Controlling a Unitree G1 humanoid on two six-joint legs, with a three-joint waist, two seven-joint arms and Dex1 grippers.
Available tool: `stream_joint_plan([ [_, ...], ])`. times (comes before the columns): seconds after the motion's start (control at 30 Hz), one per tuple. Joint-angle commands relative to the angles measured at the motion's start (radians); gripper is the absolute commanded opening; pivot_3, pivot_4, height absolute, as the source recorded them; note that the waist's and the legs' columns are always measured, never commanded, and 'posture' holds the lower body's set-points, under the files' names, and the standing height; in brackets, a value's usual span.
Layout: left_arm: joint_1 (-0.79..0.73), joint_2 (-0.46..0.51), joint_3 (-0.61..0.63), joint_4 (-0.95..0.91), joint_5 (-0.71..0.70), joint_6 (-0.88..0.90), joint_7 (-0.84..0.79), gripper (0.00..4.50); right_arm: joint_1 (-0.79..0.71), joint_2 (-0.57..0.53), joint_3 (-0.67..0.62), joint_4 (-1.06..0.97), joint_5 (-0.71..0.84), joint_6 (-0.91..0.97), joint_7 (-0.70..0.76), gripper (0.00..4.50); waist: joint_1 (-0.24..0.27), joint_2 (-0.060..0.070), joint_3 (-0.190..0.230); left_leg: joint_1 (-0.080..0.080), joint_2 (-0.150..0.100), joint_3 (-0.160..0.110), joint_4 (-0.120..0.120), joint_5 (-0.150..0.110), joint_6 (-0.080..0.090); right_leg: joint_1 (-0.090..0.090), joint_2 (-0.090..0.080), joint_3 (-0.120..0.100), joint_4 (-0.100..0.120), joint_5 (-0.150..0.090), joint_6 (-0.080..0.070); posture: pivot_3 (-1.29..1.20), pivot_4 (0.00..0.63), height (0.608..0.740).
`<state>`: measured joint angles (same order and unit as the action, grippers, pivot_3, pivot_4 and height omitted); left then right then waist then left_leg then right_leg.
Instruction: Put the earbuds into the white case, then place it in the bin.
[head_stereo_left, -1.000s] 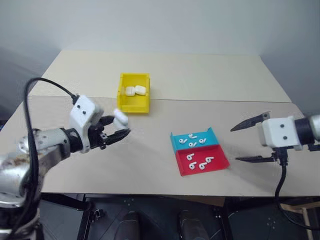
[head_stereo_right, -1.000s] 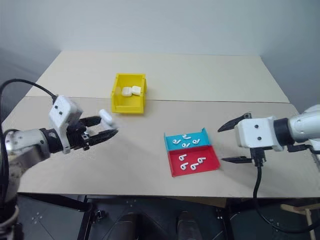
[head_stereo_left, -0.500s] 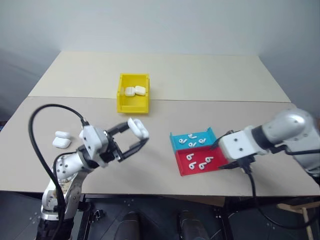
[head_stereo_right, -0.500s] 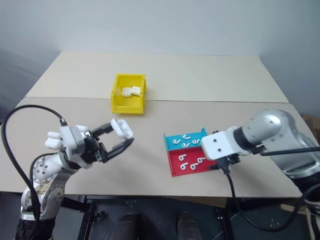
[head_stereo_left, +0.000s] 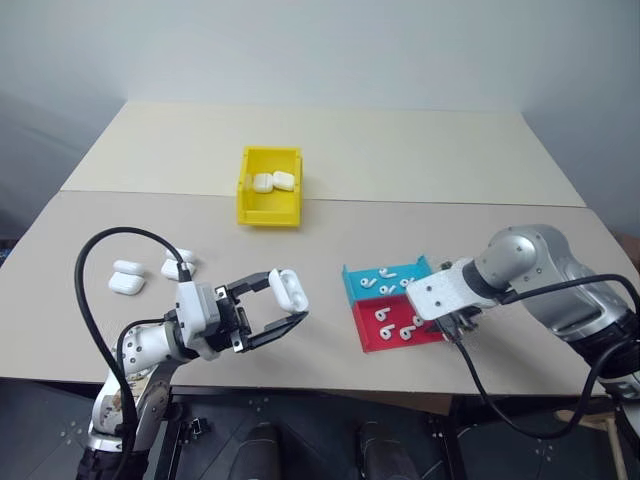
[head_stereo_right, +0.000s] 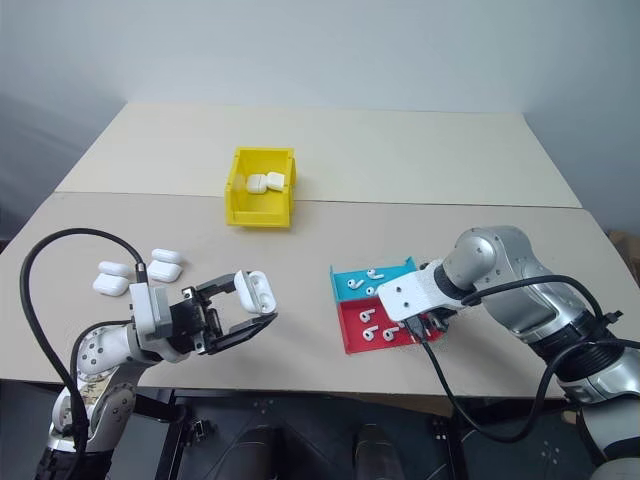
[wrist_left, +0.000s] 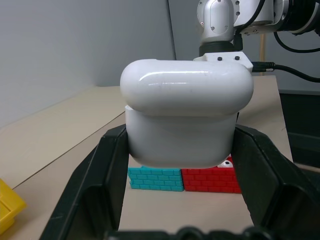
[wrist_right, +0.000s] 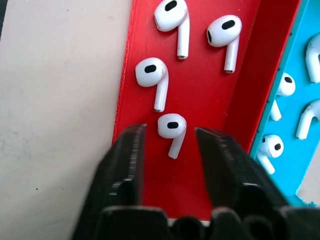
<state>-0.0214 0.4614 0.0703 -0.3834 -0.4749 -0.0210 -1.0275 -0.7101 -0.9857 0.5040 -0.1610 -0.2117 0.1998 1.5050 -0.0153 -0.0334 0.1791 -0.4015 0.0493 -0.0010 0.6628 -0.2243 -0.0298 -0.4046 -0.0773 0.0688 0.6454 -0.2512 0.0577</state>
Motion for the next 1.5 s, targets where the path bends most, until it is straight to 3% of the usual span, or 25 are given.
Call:
stream_joint_plan([
  [0.03,-0.002,0.002,-0.003,-0.044,-0.016,-0.029,0.011,2.77,-0.021,0.01,-0.005,0.012,-0.027,-0.034,0.01,1.84,0.0,0.0,0.0,0.0,0.0,0.0,0.0,0.0,0.0,0.0,0.0,0.0,0.0,0.0,0.0,0.0,0.15,0.74],
  [1.2,-0.007,0.015,-0.025,-0.042,-0.002,-0.055,0.051,2.77,-0.007,0.097,-0.003,0.08,-0.113,-0.101,0.018,1.84,-0.001,0.0,0.0,0.0,0.0,0.0,0.0,0.0,0.0,0.0,0.0,0.0,0.0,0.0,0.0,0.0,0.15,0.74],
  [1.33,-0.007,0.015,-0.025,-0.041,-0.002,-0.059,0.051,2.77,0.0,0.095,-0.002,0.077,-0.117,-0.11,0.017,0.65,-0.001,0.0,0.0,0.0,0.0,0.0,0.0,0.0,0.0,0.0,0.0,0.0,0.0,0.0,0.0,0.0,0.15,0.74],
  [1.5,-0.006,0.016,-0.027,-0.041,-0.005,-0.063,0.05,2.77,0.004,0.094,-0.004,0.069,-0.119,-0.107,0.017,0.65,-0.001,0.0,0.0,0.0,0.0,0.0,0.0,0.0,0.0,0.0,0.0,0.0,0.0,0.0,0.0,0.0,0.15,0.74],
])
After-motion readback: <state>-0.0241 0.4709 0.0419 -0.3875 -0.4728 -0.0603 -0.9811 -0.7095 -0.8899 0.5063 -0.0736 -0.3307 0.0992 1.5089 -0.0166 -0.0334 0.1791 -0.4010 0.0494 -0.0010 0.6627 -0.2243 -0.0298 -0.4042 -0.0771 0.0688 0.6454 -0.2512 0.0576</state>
